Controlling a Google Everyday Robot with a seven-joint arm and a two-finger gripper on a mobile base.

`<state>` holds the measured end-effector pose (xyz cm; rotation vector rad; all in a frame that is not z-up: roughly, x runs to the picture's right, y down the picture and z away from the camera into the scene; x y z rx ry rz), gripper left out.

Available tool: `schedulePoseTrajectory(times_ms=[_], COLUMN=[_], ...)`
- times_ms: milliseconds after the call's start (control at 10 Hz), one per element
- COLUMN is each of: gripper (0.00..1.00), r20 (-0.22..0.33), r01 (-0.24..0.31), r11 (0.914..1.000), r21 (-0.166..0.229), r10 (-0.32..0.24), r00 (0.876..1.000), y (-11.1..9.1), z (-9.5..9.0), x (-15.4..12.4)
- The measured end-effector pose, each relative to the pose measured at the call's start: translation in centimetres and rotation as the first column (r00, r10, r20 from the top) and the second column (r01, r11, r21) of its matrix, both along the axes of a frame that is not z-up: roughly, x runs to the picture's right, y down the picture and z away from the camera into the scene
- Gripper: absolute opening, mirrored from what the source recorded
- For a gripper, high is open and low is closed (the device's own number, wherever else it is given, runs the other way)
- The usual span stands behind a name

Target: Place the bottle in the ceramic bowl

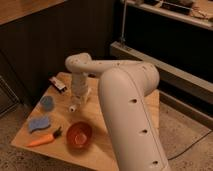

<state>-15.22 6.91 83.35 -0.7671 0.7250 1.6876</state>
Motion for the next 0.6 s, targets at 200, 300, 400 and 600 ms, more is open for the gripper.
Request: schedulePoseTrajectory(times_ms=[200,300,400,600], gripper=[0.00,0.00,0.00,0.00], r20=[0.013,0.022,0.030,0.046], r01=[0.008,0.012,0.016,0.033], r11=[0.9999,0.9998,0.9997,0.9992], r21=[0.008,0.012,0.017,0.024], r10=[-0.008,-0.012,-0.016,-0.034], r00=[1.000,1.000,0.999,0.998], y=[-0.4,-0.6,-0.6,-0.4], z=[-1.1,-1.8,-2.3,-3.9], x=[0.4,0.5,0.5,0.7])
